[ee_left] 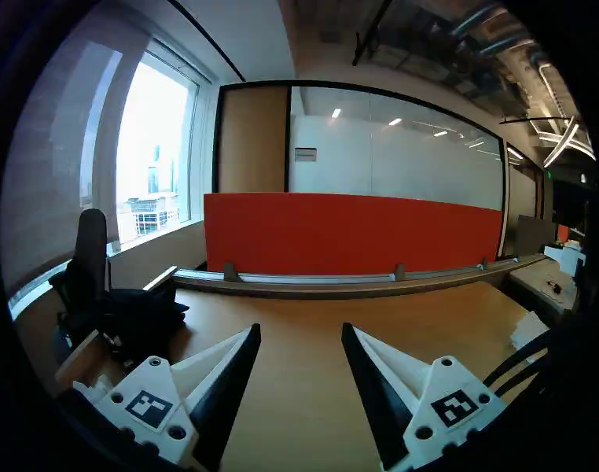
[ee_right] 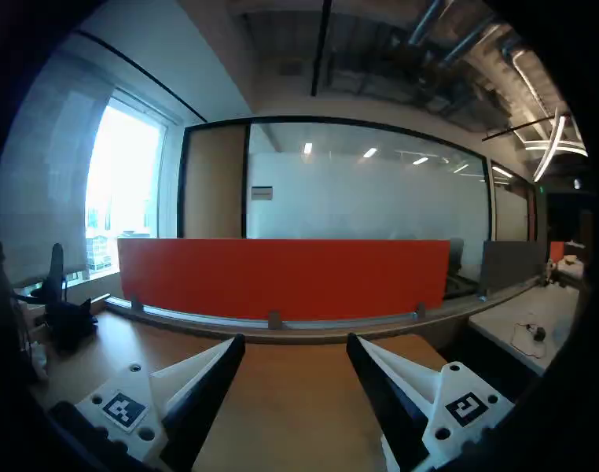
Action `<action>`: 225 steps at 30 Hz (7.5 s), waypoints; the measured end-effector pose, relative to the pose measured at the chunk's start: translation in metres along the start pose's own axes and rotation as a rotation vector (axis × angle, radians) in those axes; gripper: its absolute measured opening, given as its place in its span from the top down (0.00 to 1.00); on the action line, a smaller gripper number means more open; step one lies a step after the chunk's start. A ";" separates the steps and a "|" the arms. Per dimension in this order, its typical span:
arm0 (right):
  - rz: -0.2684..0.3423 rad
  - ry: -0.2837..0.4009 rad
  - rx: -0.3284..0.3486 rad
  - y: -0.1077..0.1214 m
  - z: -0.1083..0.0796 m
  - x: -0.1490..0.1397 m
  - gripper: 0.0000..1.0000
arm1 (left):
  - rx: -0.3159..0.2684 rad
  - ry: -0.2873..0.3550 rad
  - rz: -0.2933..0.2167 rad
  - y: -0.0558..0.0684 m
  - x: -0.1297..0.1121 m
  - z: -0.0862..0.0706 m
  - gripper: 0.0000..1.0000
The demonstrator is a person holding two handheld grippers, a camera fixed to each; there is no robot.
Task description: Fold towel
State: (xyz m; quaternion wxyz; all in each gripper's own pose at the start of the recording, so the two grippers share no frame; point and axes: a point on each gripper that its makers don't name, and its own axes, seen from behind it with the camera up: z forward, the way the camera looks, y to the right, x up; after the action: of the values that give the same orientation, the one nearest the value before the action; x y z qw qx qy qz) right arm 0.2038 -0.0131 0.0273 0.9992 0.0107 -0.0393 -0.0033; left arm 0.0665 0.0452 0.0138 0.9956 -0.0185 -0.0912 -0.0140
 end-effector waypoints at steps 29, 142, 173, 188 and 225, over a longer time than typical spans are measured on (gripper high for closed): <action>-0.003 -0.008 0.024 -0.033 -0.016 0.020 0.00 | 0.033 0.134 0.011 -0.009 0.010 0.000 0.25; 0.054 0.087 -0.049 0.023 -0.009 -0.131 0.00 | 0.030 0.195 0.034 -0.040 -0.159 0.026 0.25; 0.052 0.058 -0.009 0.016 -0.003 -0.209 0.00 | 0.030 0.195 0.034 -0.039 -0.160 0.028 0.25; 0.032 0.071 -0.004 0.014 -0.004 -0.212 0.00 | 0.030 0.196 0.034 -0.039 -0.161 0.028 0.25; 0.006 0.078 -0.004 0.009 -0.009 -0.209 0.00 | 0.030 0.195 0.034 -0.039 -0.160 0.027 0.25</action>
State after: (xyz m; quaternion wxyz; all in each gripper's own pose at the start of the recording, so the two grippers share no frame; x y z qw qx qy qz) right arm -0.0039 -0.0021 0.0021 1.0000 0.0086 -0.0003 0.0000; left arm -0.0970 0.0113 0.0127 1.0000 -0.0037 0.0063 0.0023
